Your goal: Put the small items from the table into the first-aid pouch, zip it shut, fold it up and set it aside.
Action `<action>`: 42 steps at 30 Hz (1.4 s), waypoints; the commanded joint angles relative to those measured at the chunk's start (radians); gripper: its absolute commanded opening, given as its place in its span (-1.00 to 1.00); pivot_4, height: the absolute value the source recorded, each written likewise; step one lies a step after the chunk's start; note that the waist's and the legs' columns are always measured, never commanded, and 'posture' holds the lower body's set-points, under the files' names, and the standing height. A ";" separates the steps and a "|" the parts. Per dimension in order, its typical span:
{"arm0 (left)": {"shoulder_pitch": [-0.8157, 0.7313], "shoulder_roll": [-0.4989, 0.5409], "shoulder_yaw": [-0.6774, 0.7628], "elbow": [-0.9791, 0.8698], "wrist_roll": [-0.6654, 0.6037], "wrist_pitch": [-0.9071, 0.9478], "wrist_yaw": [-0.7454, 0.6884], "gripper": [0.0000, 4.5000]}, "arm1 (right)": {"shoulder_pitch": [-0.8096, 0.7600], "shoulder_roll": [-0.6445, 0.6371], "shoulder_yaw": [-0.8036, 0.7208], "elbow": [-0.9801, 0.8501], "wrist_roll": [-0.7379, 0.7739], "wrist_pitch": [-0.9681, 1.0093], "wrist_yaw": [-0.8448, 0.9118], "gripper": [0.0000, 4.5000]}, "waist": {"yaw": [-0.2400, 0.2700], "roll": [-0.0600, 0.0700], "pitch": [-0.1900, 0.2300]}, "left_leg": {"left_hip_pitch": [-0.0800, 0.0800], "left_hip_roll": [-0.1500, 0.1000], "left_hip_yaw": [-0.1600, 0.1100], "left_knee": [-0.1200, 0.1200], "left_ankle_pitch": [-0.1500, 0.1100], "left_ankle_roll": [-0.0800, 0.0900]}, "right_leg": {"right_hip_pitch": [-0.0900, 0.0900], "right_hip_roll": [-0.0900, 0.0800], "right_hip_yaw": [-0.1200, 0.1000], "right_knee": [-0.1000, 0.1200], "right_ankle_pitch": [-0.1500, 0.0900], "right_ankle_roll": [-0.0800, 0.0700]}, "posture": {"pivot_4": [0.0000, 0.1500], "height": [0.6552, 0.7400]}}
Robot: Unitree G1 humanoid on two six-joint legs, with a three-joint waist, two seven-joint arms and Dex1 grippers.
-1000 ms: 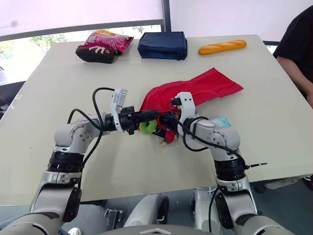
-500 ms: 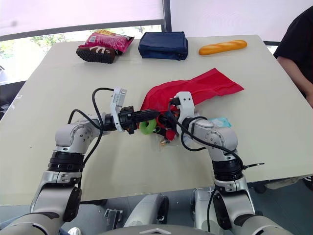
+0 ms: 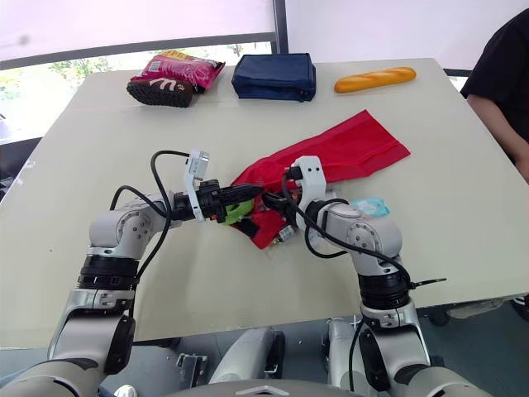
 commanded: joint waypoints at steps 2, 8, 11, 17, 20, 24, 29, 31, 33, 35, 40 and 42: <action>-0.003 0.008 0.017 -0.009 0.004 -0.013 -0.010 -1.00 | 0.001 -0.006 -0.008 -0.061 0.017 0.011 0.010 -0.16 | 0.000 0.000 0.000 | 0.000 0.000 0.000 0.000 0.000 0.000 | 0.000 0.000 0.000 0.000 0.000 0.000 | 1.00 0.99; -0.001 0.018 0.019 -0.004 0.011 -0.015 -0.023 -1.00 | 0.019 -0.053 -0.016 -0.119 0.037 0.047 0.037 -0.16 | 0.001 0.000 0.000 | 0.000 0.000 0.000 0.000 0.000 0.000 | 0.000 0.000 0.000 0.000 0.000 0.000 | 1.00 0.99; 0.002 0.029 0.013 0.000 0.025 -0.026 -0.042 -1.00 | 0.032 -0.087 -0.020 -0.153 0.051 0.052 0.059 -0.40 | 0.001 0.000 0.000 | 0.000 0.000 0.000 0.000 0.000 0.000 | 0.000 0.000 0.000 0.000 0.000 0.000 | 1.00 0.99; 0.017 0.096 -0.024 0.016 0.074 -0.073 -0.130 -1.00 | 0.052 -0.153 -0.046 -0.226 0.089 0.045 0.112 -0.98 | 0.000 0.000 0.000 | 0.000 0.000 0.000 0.000 0.000 0.000 | 0.000 0.000 0.000 0.000 0.000 0.000 | 1.00 0.99; 0.038 0.184 -0.070 0.046 0.147 -0.155 -0.228 -1.00 | 0.093 -0.226 -0.080 -0.300 0.111 0.007 0.167 -0.98 | 0.000 0.000 0.000 | 0.000 0.000 0.000 0.000 0.000 0.000 | 0.000 0.000 0.000 0.000 0.000 0.000 | 1.00 0.99; 0.024 0.270 -0.109 0.143 0.252 -0.299 -0.301 -1.00 | 0.182 -0.334 -0.087 -0.387 0.092 -0.113 0.252 -0.98 | 0.002 0.000 0.000 | 0.000 0.000 0.000 -0.001 0.000 0.001 | 0.000 0.001 -0.001 -0.002 0.000 0.000 | 1.00 0.99; -0.027 0.337 -0.140 0.313 0.405 -0.523 -0.315 -1.00 | 0.363 -0.468 -0.099 -0.513 0.005 -0.389 0.420 -0.98 | 0.003 0.000 0.000 | 0.000 0.002 0.000 -0.001 -0.002 0.004 | 0.000 0.001 -0.001 -0.002 0.000 0.000 | 1.00 0.99; -0.041 0.348 -0.146 0.365 0.438 -0.589 -0.312 -1.00 | 0.434 -0.512 -0.115 -0.538 -0.023 -0.484 0.475 -0.98 | -0.001 0.000 0.000 | 0.000 0.002 0.001 -0.001 -0.003 0.005 | 0.001 0.002 -0.001 -0.002 -0.001 0.001 | 1.00 0.99; -0.053 0.358 -0.152 0.424 0.475 -0.658 -0.300 -1.00 | 0.493 -0.547 -0.131 -0.545 -0.041 -0.556 0.517 -0.98 | -0.002 0.000 0.000 | 0.001 0.003 0.002 -0.001 -0.003 0.005 | 0.001 0.002 0.000 -0.002 -0.001 0.001 | 1.00 0.99; -0.064 0.371 -0.163 0.494 0.526 -0.740 -0.277 -1.00 | 0.542 -0.568 -0.162 -0.545 -0.043 -0.600 0.537 -0.98 | 0.000 -0.001 -0.001 | 0.001 0.004 0.003 0.000 -0.003 0.005 | 0.001 0.003 0.000 -0.002 -0.001 0.001 | 1.00 0.99; -0.121 0.369 -0.153 0.630 0.575 -0.860 -0.230 -1.00 | 0.639 -0.602 -0.273 -0.542 0.001 -0.645 0.566 -0.75 | 0.001 -0.002 -0.001 | 0.003 0.008 0.005 0.000 -0.003 0.005 | 0.002 0.007 0.001 -0.002 -0.001 0.001 | 1.00 0.99; -0.147 0.361 -0.149 0.664 0.582 -0.895 -0.215 -1.00 | 0.657 -0.619 -0.297 -0.538 0.007 -0.654 0.579 -0.52 | 0.002 -0.002 -0.001 | 0.004 0.009 0.006 0.000 -0.003 0.005 | 0.003 0.008 0.001 -0.002 -0.001 0.001 | 1.00 0.99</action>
